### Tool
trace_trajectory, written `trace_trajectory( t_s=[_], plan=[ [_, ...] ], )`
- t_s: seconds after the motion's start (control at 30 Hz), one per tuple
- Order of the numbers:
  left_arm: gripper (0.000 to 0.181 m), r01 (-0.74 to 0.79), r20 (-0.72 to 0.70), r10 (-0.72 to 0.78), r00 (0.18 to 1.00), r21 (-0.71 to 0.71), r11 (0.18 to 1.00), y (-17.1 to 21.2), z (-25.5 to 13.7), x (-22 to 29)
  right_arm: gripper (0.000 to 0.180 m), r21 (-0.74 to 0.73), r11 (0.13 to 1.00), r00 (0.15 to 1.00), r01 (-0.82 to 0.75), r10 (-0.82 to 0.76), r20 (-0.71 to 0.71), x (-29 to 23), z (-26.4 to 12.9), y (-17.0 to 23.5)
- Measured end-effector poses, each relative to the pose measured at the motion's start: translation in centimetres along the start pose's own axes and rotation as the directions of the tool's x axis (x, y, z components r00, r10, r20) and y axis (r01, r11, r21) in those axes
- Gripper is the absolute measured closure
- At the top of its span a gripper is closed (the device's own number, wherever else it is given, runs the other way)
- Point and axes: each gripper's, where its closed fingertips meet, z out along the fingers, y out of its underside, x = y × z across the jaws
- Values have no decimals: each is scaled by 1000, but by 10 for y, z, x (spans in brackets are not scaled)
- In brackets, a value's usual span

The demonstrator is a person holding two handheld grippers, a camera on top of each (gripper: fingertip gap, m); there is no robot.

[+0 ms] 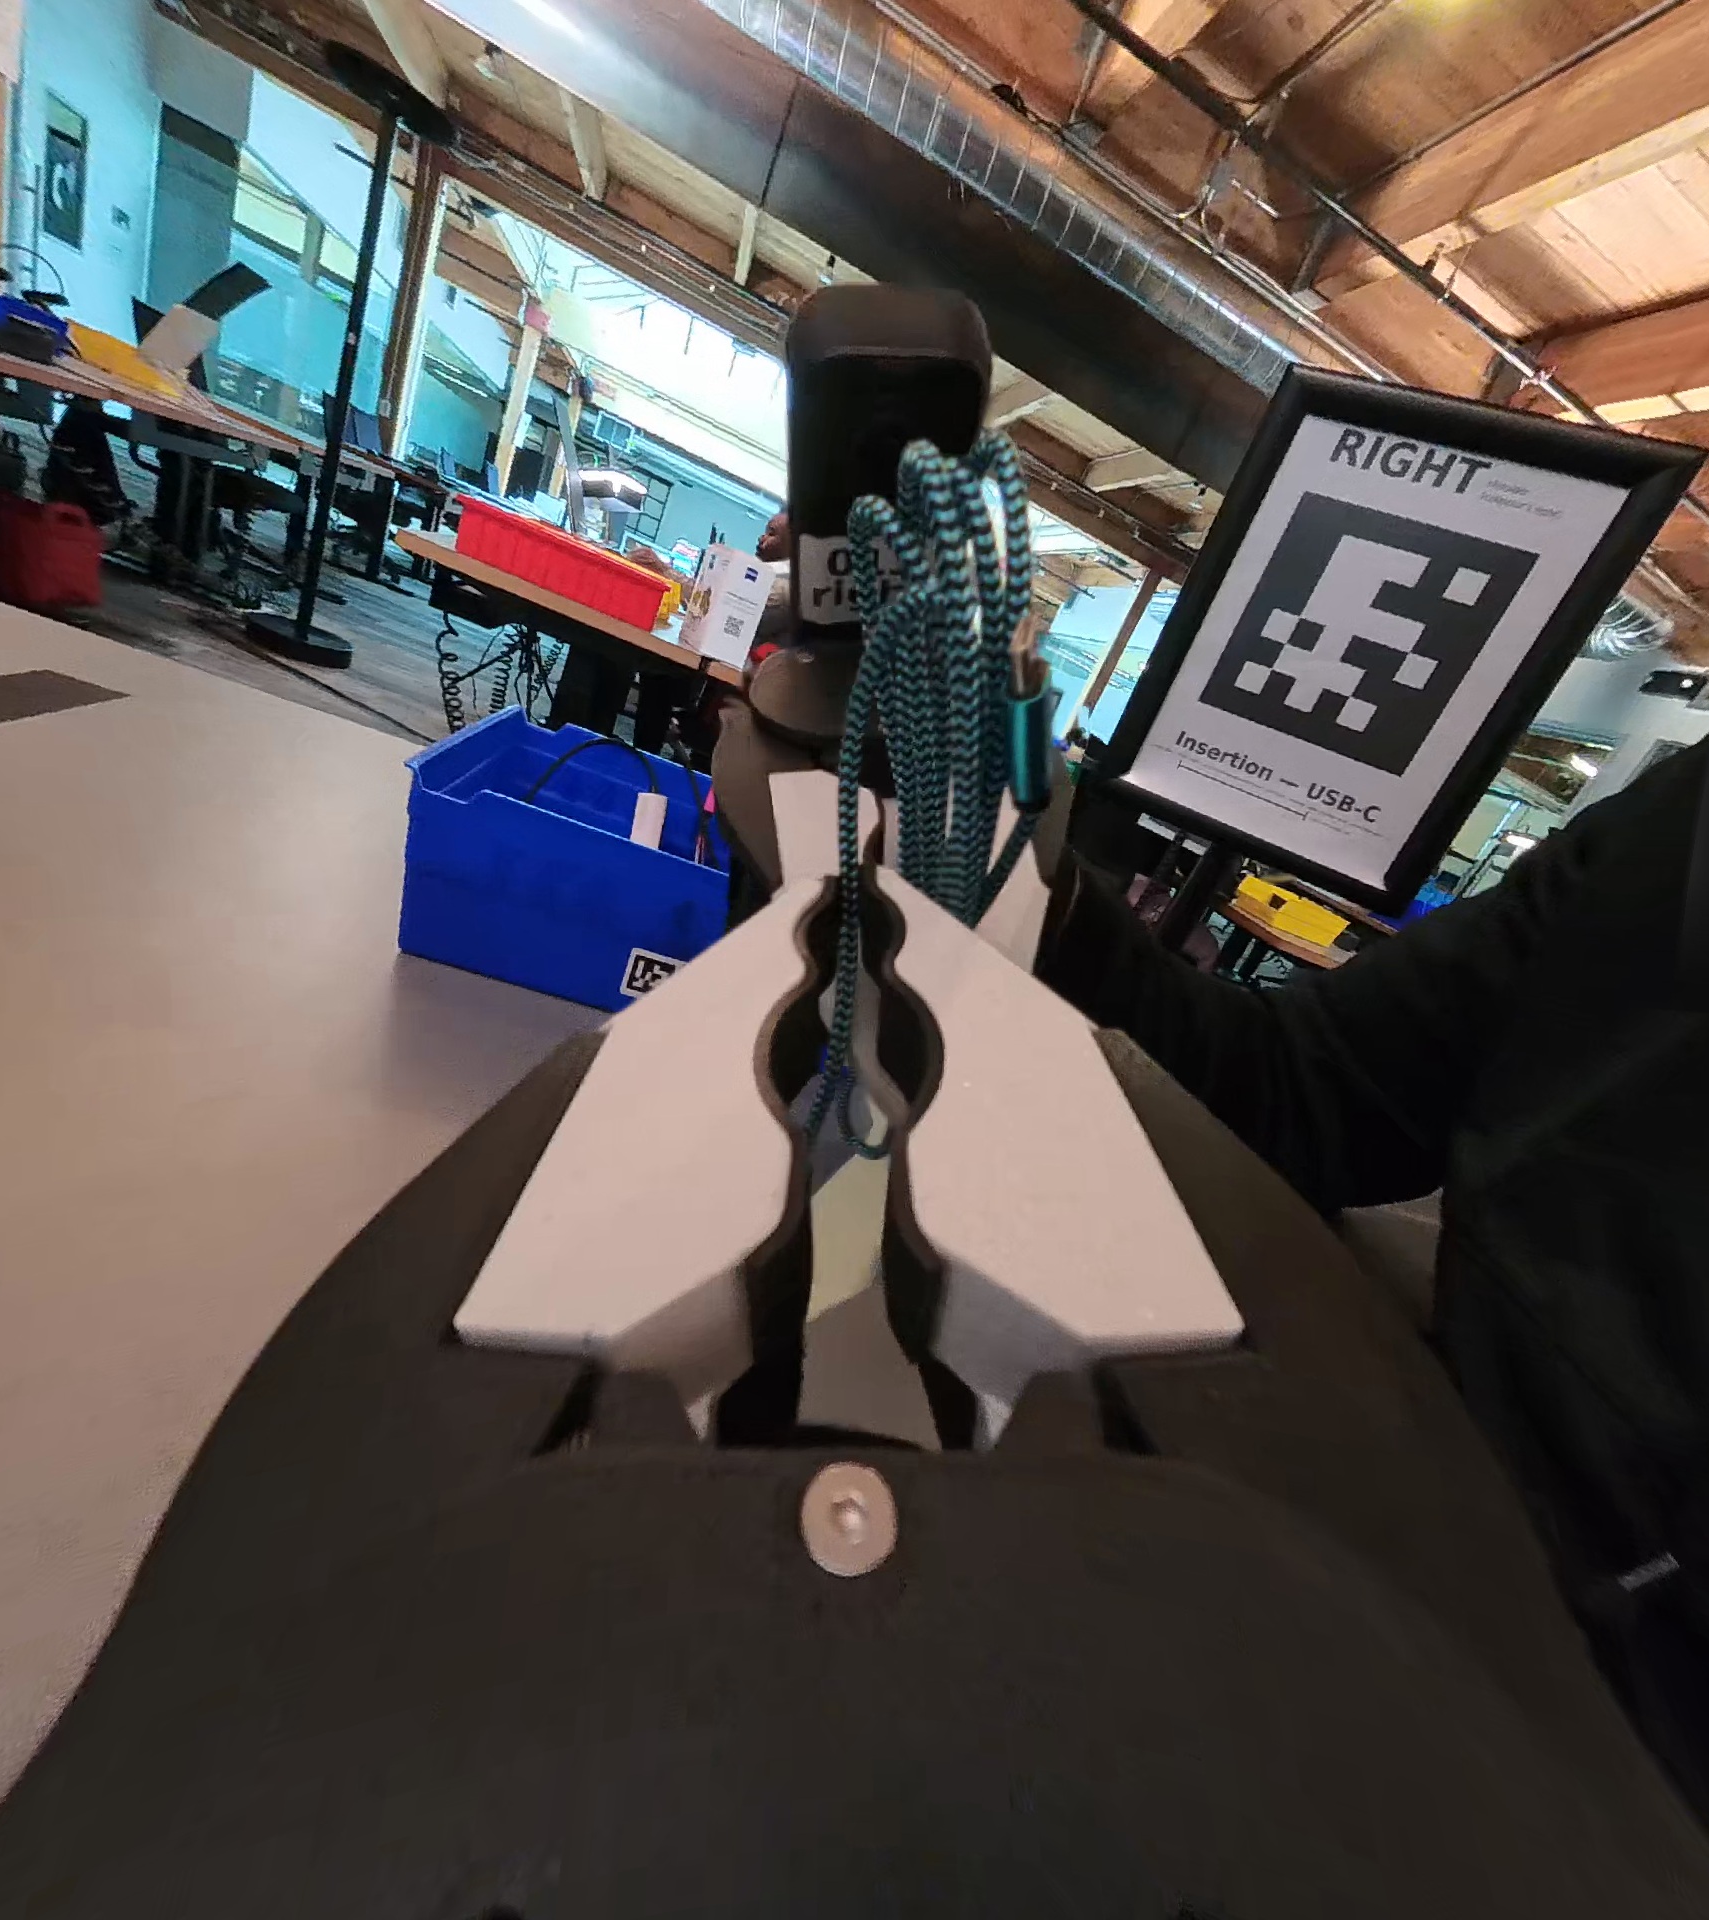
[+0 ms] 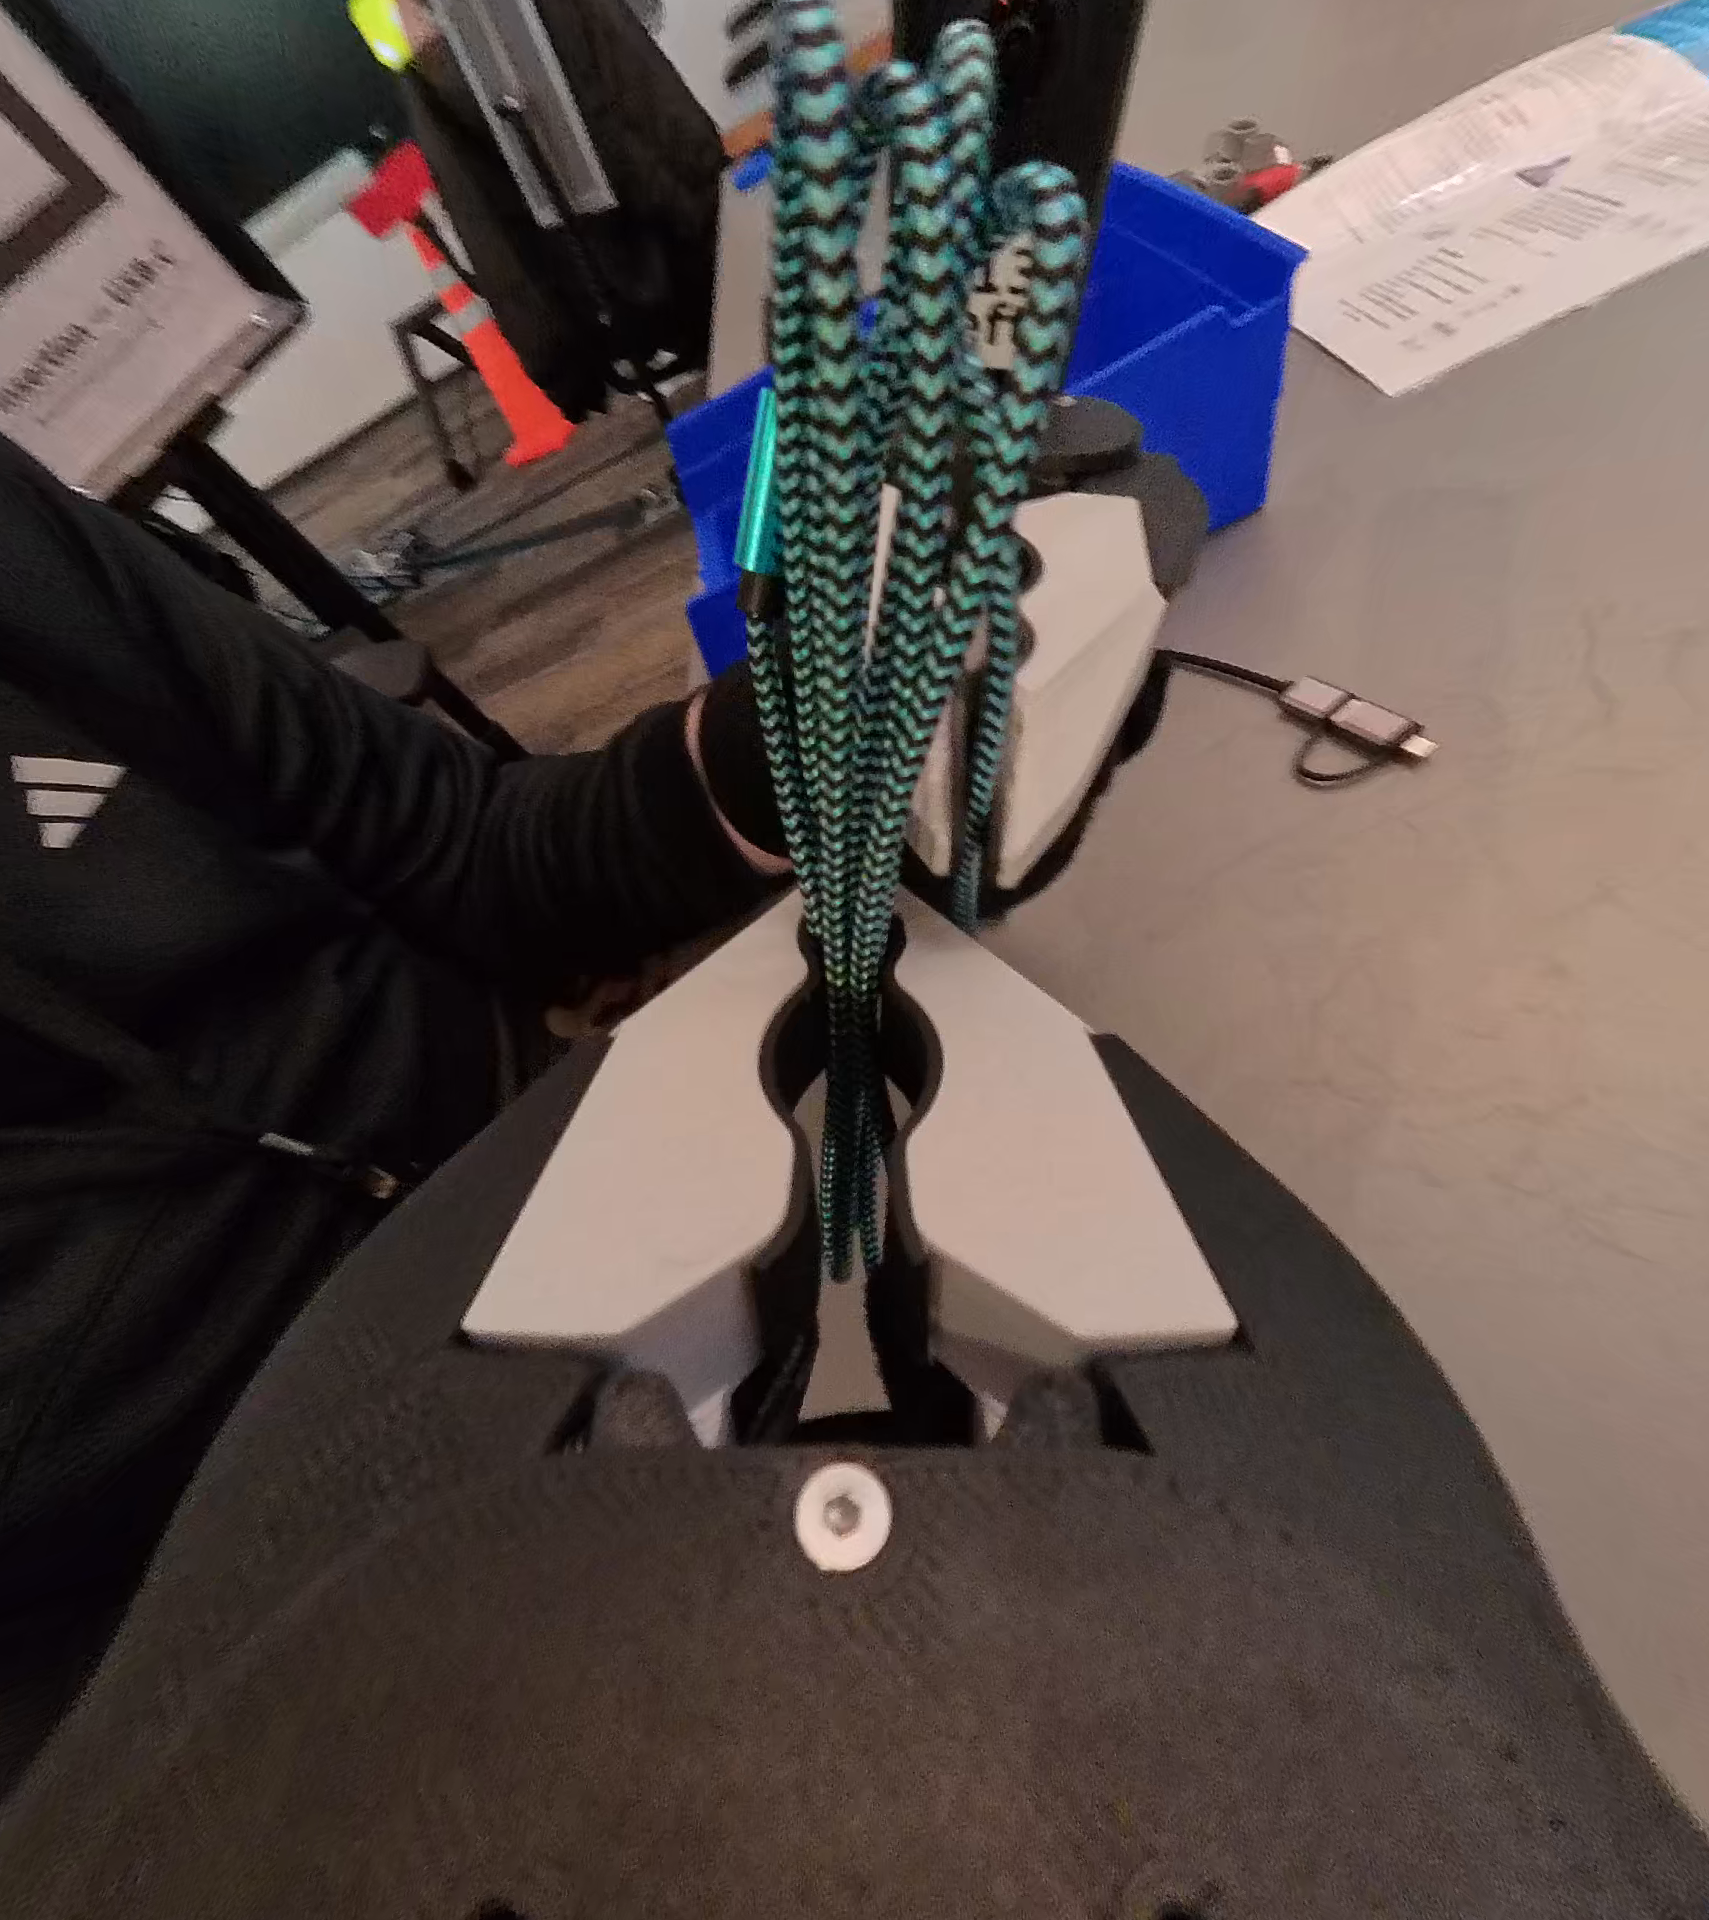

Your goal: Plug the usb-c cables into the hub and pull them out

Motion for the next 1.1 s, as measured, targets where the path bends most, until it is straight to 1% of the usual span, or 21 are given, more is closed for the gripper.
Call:
trace_trajectory(
  t_s=[0.23,0.37,0.6,0.83,0.97,1.1],
  plan=[
    [181,-17,42,18,999,-14,1000,0,-4,-5,179,-51,999,989,1,-9,-150,16,-11,3],
    [180,-15,57,15,998,2,1000,-3,-5,-7,179,-36,999,984,-6,0,-179,20,-14,0],
    [180,30,41,-33,999,65,997,-9,-2,-7,178,72,997,985,20,-7,-171,23,-10,-9],
    [180,128,-33,-124,992,146,981,-15,5,-4,174,182,981,987,71,-42,-156,23,-5,-20],
    [180,157,-46,-152,987,177,972,-16,7,-5,173,248,967,992,56,-26,-122,24,-6,-23],
    [180,212,-71,-201,977,196,958,-15,9,-7,174,325,946,998,6,16,-66,24,-9,-25]
  ],
)
